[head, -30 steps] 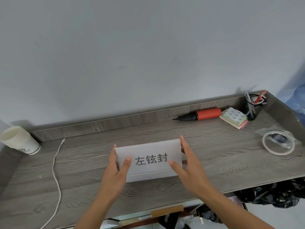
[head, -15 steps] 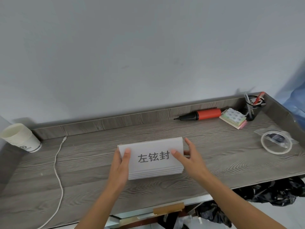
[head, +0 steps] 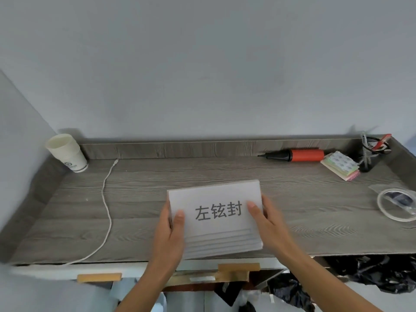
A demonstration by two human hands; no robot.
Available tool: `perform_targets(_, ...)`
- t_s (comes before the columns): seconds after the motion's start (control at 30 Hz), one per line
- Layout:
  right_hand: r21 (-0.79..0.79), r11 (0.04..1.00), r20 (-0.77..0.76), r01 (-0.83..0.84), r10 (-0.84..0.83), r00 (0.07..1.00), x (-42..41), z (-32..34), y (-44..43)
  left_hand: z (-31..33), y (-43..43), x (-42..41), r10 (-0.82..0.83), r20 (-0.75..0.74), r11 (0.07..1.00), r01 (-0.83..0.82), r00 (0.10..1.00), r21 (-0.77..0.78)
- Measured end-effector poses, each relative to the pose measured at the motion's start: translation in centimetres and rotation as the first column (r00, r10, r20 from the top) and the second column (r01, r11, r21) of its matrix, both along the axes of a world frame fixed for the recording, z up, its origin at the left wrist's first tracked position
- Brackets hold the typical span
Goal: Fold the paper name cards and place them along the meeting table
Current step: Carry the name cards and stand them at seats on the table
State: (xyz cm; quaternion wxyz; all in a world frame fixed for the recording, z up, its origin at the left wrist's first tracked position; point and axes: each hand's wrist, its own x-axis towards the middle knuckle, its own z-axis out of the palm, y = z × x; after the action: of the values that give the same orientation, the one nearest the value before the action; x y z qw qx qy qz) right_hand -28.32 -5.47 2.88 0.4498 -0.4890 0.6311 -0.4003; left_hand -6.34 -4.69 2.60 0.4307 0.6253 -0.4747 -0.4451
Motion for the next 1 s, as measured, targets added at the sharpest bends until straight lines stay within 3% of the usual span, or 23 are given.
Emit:
perform_targets(0.23, -0.003, 0.951, -0.01, -0.309, 0.309, 0.951, 3.4, -0.2, 0.8, -0.1, 7.1, 2.3, 0.339, 0.145, 0.939, -0.343, 0.93, 0.006)
perform_targets(0.47, 0.04, 0.742, -0.014, -0.669, 0.67, 0.742, 3.8, -1.4, 2.2, -1.1, 16.4, -2.6, 0.691, 0.12, 0.7, -0.701, 0.713, 0.137)
perform_targets(0.57, 0.062, 0.594, -0.035, -0.802, 0.804, 0.593, 4.2, -2.7, 2.9, -1.9, 20.9, -6.0, 0.807, 0.15, 0.541, -0.816, 0.572, 0.202)
perform_targets(0.7, 0.104, 0.318, -0.002, -0.942, 0.947, 0.32, 5.0, -3.2, 7.2, -2.2, 28.2, -10.1, 0.913, 0.154, 0.332, -0.908, 0.378, 0.257)
perform_targets(1.0, 0.121, -0.19, -0.026, -0.974, 0.981, -0.194, 5.2, -3.5, 21.9, -2.7, 44.0, -20.5, 0.982, 0.124, -0.163, -0.963, -0.139, 0.216)
